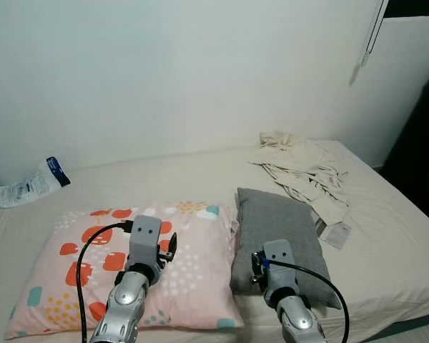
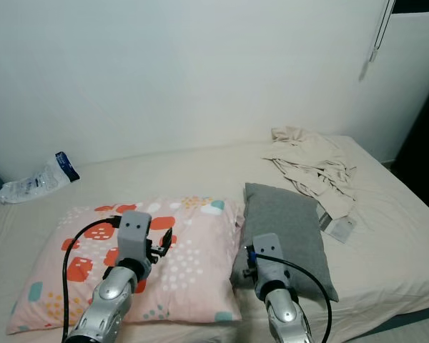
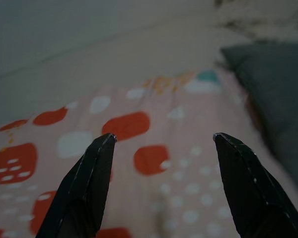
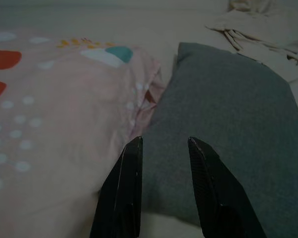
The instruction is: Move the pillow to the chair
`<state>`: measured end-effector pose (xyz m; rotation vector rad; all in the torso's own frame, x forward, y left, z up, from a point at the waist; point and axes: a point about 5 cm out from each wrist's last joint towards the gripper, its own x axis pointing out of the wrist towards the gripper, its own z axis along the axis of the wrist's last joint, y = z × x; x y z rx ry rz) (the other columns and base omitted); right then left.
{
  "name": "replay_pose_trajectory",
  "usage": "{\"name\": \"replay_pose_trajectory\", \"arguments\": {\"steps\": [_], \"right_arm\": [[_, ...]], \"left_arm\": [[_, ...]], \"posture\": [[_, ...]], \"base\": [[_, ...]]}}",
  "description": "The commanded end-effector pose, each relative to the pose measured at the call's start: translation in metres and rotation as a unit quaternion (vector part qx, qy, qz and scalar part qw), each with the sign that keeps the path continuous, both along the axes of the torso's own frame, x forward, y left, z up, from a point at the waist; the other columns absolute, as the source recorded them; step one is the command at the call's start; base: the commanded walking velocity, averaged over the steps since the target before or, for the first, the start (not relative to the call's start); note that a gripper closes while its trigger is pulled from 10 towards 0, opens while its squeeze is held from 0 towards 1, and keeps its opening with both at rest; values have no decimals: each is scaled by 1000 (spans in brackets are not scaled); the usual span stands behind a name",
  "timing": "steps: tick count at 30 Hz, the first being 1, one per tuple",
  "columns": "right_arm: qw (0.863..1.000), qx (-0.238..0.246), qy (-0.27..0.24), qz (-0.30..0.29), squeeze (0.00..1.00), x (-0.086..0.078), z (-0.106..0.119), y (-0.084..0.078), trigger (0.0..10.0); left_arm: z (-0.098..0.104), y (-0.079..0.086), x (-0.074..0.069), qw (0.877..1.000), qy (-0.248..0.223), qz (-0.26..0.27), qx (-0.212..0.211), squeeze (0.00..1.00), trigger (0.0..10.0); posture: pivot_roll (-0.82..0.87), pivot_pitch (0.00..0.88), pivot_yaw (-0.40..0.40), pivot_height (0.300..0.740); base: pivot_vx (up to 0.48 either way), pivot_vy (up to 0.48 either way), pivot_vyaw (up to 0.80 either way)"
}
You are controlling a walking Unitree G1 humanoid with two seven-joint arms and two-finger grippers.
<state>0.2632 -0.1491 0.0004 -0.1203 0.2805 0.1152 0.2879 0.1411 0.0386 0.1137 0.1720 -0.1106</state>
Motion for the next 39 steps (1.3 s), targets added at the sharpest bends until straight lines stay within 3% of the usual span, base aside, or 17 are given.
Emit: {"name": "replay_pose_trajectory", "arguments": {"steps": [1,25,28,39], "right_arm": [[1000,5,8,-8,0,-1,-2,-1,10000],[1000,8,-1,-3,0,1,1,2,10000],[1000,9,-1,-4,0,1,1,2,10000],[1000,12,0,-4,0,0,0,5,10000]], "left_arm": [[-5,3,-1,1000,13,3,12,0,10000],[-1,5,1,1000,7,12,3,0,10000],[-1,5,0,1000,9,5,6,0,10000],[1,8,1,1000,5,20,-1,0,10000]], "posture": [[16,10,33,740],[18,28,32,740],[21,29,34,740],[27,30,40,740]], "base": [[0,0,0],[0,339,0],[0,0,0],[0,-480,0]]}}
